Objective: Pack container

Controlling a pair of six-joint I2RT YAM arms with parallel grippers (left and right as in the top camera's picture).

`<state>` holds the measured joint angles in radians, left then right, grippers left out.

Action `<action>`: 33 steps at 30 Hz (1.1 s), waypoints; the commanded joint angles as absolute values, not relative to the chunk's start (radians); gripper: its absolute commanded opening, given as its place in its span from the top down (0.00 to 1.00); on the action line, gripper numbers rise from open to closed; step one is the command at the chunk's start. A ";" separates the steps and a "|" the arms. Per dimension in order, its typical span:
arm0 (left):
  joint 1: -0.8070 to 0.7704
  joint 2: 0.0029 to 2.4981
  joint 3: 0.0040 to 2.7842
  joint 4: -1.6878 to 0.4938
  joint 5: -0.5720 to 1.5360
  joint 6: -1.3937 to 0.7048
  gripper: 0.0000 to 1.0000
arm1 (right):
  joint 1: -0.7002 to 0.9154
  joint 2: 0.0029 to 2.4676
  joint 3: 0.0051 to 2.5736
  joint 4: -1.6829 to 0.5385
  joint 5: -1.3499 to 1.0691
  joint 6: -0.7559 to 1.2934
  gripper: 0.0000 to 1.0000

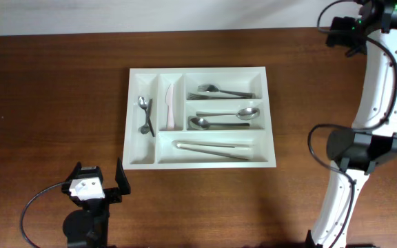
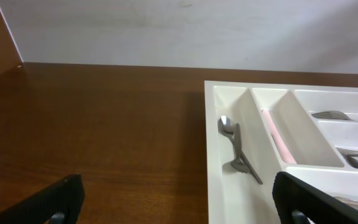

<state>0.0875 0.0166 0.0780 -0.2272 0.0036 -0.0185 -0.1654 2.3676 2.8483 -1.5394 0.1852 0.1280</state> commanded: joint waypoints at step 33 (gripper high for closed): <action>0.094 0.005 0.069 -0.224 -0.004 0.001 0.01 | 0.014 0.187 0.384 -0.298 -0.075 0.030 0.01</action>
<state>0.0875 0.0120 0.0761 -0.2253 0.0002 -0.0151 -0.0025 0.2680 0.4797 -0.3058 -0.0624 0.0490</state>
